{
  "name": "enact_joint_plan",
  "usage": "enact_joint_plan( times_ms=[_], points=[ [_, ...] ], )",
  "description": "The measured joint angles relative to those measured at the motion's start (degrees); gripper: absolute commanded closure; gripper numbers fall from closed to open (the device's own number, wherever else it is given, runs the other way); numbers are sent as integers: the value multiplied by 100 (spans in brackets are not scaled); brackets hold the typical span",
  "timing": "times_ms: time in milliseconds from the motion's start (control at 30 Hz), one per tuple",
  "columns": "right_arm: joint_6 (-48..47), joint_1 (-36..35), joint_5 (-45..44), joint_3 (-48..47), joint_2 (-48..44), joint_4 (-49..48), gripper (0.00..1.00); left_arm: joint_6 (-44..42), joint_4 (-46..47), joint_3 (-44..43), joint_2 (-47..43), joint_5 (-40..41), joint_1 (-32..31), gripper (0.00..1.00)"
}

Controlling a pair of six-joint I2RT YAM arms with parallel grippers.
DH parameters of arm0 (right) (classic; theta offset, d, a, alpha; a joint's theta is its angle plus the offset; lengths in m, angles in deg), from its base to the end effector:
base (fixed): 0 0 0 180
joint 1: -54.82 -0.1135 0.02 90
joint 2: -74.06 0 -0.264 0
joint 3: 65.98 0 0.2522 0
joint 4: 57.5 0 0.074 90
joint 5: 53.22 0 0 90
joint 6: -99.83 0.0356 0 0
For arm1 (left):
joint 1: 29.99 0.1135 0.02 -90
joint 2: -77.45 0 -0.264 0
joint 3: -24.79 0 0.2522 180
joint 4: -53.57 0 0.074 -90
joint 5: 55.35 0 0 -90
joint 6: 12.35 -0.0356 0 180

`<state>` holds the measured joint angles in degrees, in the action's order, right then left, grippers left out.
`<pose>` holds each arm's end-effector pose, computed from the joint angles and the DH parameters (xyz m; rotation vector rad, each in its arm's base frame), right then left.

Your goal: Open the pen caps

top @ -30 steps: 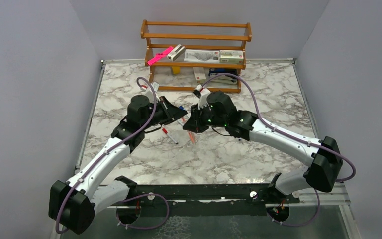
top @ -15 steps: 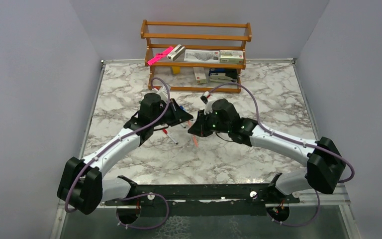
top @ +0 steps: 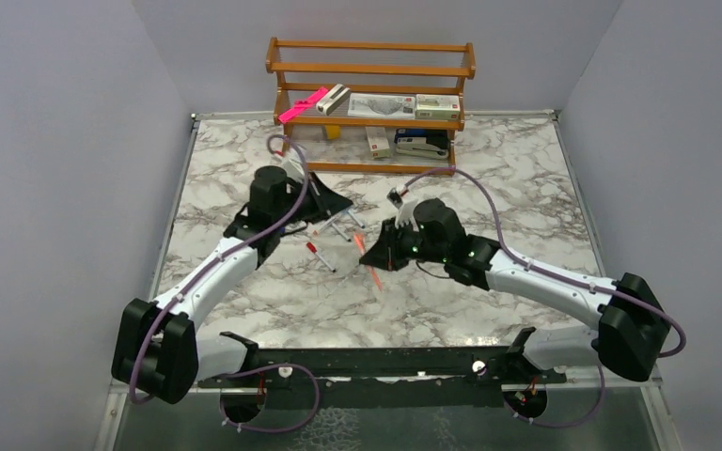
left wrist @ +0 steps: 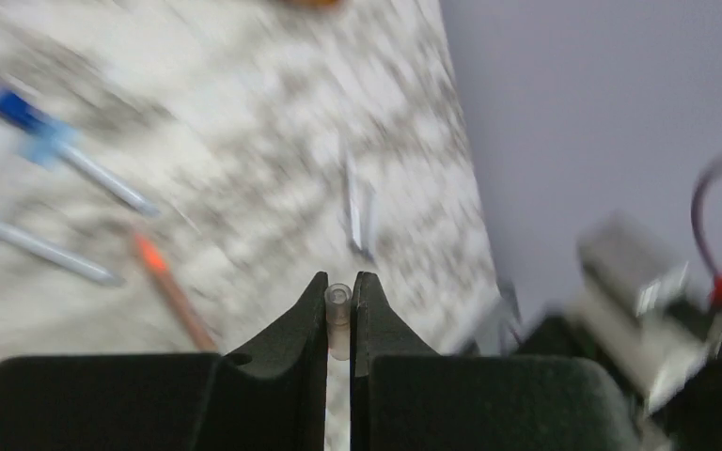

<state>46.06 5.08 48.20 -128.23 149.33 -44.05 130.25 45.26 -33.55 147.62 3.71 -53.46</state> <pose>0.1860 0.2305 0.2635 -0.3972 2.1860 1.0984 0.2454 -0.1265 0.2741 -0.1351 2.1321 -1.3598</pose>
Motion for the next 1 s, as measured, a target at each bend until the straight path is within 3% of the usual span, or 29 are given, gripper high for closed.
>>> enact_joint_plan(
  times_ms=[167, 233, 533, 800, 1000],
  points=[
    [98, -254, 960, 474, -328, 975, 99, -474, 557, -107, -2, 1582, 953, 100],
    [107, -282, 1126, 531, -328, 1180, 99, -566, 649, -111, -22, 1923, 1012, 100],
    [122, -278, 1182, 575, -387, 1434, 99, -789, 509, -391, -26, 2153, 1040, 100],
    [-13, -195, -22, 234, -350, 1967, 99, -1237, -634, -739, -118, 2050, 1115, 100],
    [-267, 796, -931, -66, 260, 2041, 99, -1458, -1261, -737, -175, 1958, 1152, 100]
  ],
)
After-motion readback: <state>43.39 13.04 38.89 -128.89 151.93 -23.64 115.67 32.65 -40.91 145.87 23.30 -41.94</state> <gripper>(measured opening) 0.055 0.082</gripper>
